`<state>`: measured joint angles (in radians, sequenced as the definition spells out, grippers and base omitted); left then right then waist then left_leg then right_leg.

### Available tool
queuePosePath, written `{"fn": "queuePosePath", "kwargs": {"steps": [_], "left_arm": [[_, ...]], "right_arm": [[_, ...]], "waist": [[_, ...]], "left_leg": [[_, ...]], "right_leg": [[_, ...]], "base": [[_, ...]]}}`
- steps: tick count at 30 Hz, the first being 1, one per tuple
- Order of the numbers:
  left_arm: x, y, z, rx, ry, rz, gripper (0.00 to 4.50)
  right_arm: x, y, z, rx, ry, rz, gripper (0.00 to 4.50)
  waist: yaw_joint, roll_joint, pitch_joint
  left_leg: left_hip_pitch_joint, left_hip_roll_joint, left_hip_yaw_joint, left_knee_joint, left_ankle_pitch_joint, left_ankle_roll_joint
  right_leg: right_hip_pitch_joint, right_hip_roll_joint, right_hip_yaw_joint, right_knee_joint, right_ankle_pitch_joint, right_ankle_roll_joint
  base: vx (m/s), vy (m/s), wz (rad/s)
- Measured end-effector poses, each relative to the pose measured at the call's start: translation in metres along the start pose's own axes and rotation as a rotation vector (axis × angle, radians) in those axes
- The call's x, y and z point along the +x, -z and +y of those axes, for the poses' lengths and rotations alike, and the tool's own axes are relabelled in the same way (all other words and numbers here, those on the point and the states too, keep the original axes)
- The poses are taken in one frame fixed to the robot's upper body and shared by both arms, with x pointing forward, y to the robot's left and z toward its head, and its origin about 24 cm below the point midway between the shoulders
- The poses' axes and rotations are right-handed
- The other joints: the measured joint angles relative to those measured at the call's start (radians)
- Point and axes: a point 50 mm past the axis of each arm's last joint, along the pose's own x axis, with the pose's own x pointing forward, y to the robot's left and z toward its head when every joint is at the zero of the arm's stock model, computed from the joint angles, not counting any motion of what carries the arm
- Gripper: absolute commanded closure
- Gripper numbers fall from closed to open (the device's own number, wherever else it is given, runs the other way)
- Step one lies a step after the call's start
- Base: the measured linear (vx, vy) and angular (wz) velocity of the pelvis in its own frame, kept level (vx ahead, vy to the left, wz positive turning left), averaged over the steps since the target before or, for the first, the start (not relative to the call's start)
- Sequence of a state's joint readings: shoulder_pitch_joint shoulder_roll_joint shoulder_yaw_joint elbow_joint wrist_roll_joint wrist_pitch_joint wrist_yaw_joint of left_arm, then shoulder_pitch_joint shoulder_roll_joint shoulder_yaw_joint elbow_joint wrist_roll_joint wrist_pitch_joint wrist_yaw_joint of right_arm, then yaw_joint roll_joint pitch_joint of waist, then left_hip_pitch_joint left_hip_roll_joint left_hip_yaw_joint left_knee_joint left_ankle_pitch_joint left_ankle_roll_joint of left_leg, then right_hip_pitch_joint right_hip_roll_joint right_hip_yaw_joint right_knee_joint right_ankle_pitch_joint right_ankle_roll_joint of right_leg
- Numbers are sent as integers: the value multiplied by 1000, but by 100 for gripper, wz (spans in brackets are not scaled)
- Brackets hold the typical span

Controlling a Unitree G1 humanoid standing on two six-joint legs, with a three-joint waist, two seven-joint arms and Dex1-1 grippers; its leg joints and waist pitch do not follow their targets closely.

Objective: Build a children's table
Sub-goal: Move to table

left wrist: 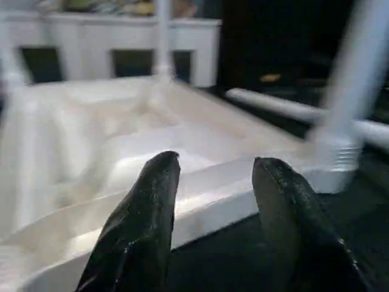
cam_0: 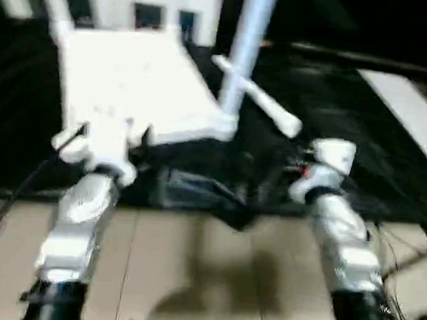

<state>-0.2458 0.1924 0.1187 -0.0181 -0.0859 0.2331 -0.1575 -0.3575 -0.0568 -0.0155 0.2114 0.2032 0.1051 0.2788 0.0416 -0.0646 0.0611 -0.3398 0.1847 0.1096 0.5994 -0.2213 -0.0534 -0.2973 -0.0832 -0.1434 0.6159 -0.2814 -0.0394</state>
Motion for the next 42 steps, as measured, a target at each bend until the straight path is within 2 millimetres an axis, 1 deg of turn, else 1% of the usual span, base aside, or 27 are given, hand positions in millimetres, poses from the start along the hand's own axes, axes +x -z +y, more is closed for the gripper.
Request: {"fn": "queuePosePath", "kwargs": {"steps": [1,2,3,4,5,6,7,8,9,10,11,12,13,14,15,16,17,18,19,21,24,28,31,35,38,40,42], "left_arm": [[0,0,3,6,-7,1,198],[0,-1,2,5,-6,-1,193],[0,-1,2,4,-4,-2,193],[1,-1,-3,-10,4,-5,180],[2,-2,-13,-18,38,-10,161],[2,0,-16,-19,50,-5,160],[1,0,-13,-13,42,-2,160],[1,-1,-10,-5,36,-5,154],[0,-2,-5,4,25,-9,126],[-2,-1,4,13,-2,-1,126],[-2,0,7,12,-10,5,117],[-2,0,4,3,0,1,117],[-2,-1,2,-9,12,-7,116],[-2,-2,0,-18,25,-14,116],[-2,-4,-1,-23,39,-26,99],[-2,-4,-3,-37,51,-35,83],[-1,-3,-11,-61,83,-35,78],[-2,-1,-17,-74,114,-30,77],[-2,-2,-16,-75,127,-32,69],[-2,-6,-14,-68,141,-45,39],[-2,-5,-15,-81,164,-44,18],[-1,-4,-15,-84,173,-27,0],[2,-3,-15,-62,154,-15,0],[2,-3,-16,-56,145,-18,0],[3,-4,-15,-57,140,-23,0],[3,-4,-15,-58,135,-26,0],[3,-4,-15,-58,134,-26,0]], "right_arm": [[3,-2,6,-3,-30,-6,238],[3,-2,8,-6,-43,-5,229],[2,-1,7,-8,-41,0,229],[-2,2,1,-17,-23,11,220],[-5,6,-5,-20,-1,29,202],[-7,7,-12,-25,46,35,195],[-6,5,-12,-23,65,22,195],[-3,0,-10,-23,75,1,191],[0,-2,-5,0,87,-24,190],[4,-2,5,33,69,-37,190],[3,-1,9,58,69,-43,190],[0,1,7,72,86,-43,190],[-3,0,3,84,107,-56,190],[-7,-2,-2,90,130,-75,190],[-12,-3,-8,93,160,-95,190],[-16,-3,-13,96,181,-108,190],[-23,-1,-20,98,217,-113,190],[-27,0,-27,107,250,-115,190],[-28,-2,-28,116,264,-132,190],[-27,-8,-26,122,259,-164,190],[-25,-7,-18,150,220,-167,155],[-20,-11,-20,126,139,-144,121],[-16,-15,-23,110,95,-114,103],[-14,-8,-22,48,100,-48,91],[-14,-1,-22,45,127,-20,91],[-14,0,-20,60,133,-21,91],[-13,0,-18,59,117,-16,91]], "waist": [[-13,-6,-1],[-17,-18,-5],[-20,-35,-13],[-19,-33,-13],[-5,-31,-12],[7,-26,-13],[19,-22,-15],[23,10,-22],[21,20,-19],[12,7,-21],[10,2,-23],[10,0,-24],[3,-7,-25],[-6,-20,-26],[-11,-54,-28],[-15,-74,-26],[-6,-73,-25],[1,-66,-23],[0,-59,-23],[-11,-47,-23],[-15,-34,-15],[-13,-21,-6],[-9,-20,-5],[-9,-20,-5],[-9,-21,-5],[-9,-20,-5],[-10,-20,-4]], "left_leg": [[3,-20,-23,1,-7,5],[9,-40,-41,2,-15,18],[7,-72,-60,8,-27,40],[-9,-82,-63,40,-44,112],[-35,-81,-49,91,-47,217],[-71,-80,-34,138,-45,226],[-72,-77,-21,100,-34,205],[-65,-52,-18,29,-14,179],[-48,-37,-31,35,-12,39],[-39,-52,-41,38,-22,41],[-29,-57,-52,41,-32,41],[-12,-61,-53,37,-42,47],[-2,-68,-49,34,-48,45],[10,-76,-40,32,-55,38],[24,-92,-9,33,-65,39],[26,-101,9,43,-76,45],[25,-98,7,61,-82,67],[23,-96,-8,70,-77,78],[19,-93,-20,61,-66,56],[6,-73,-20,37,-45,-9],[5,-56,-12,35,-42,-13],[7,-40,22,35,-40,-11],[7,-26,44,34,-37,-14],[5,-21,47,32,-29,-16],[9,-21,48,26,-29,-17],[17,-20,50,15,-29,-17],[36,-18,55,-1,-29,-17]], "right_leg": [[-8,0,13,28,-13,-10],[-21,-1,35,53,-21,-7],[-17,-3,63,41,-33,40],[3,-2,60,35,-40,57],[24,-2,53,16,-42,58],[48,-4,35,-18,-40,60],[61,4,34,-34,-40,60],[73,29,16,-44,-46,55],[65,39,12,-5,-67,59],[29,31,25,78,-76,55],[-10,29,32,144,-76,56],[-58,32,40,167,-73,64],[-95,28,50,167,-64,75],[-125,22,62,145,-51,81],[-139,9,93,66,-3,59],[-140,2,114,57,77,36],[-132,12,130,59,67,34],[-120,23,131,53,67,29],[-115,29,127,50,69,26],[-114,43,120,43,74,24],[-105,47,108,9,88,14],[-100,36,104,9,91,11],[-100,34,102,11,91,12],[-102,34,100,12,91,13],[-101,34,99,10,86,21],[-94,34,97,2,85,20],[-76,36,94,-13,82,18]], "base": [[207,-33,32],[207,-33,32],[171,-63,45],[169,-19,67],[169,-19,67],[166,-5,65],[149,-31,18],[149,-31,18],[178,-37,-10],[196,-38,-11],[196,-38,-11],[170,-19,-15],[147,-24,-10],[147,-24,-10],[133,-45,-1],[110,-79,14],[110,-79,14],[113,-92,7],[97,-52,-16],[48,-26,-8],[0,0,0],[-28,4,6],[-19,1,4],[0,0,0],[0,0,0],[0,0,0],[34,-4,1]]}}
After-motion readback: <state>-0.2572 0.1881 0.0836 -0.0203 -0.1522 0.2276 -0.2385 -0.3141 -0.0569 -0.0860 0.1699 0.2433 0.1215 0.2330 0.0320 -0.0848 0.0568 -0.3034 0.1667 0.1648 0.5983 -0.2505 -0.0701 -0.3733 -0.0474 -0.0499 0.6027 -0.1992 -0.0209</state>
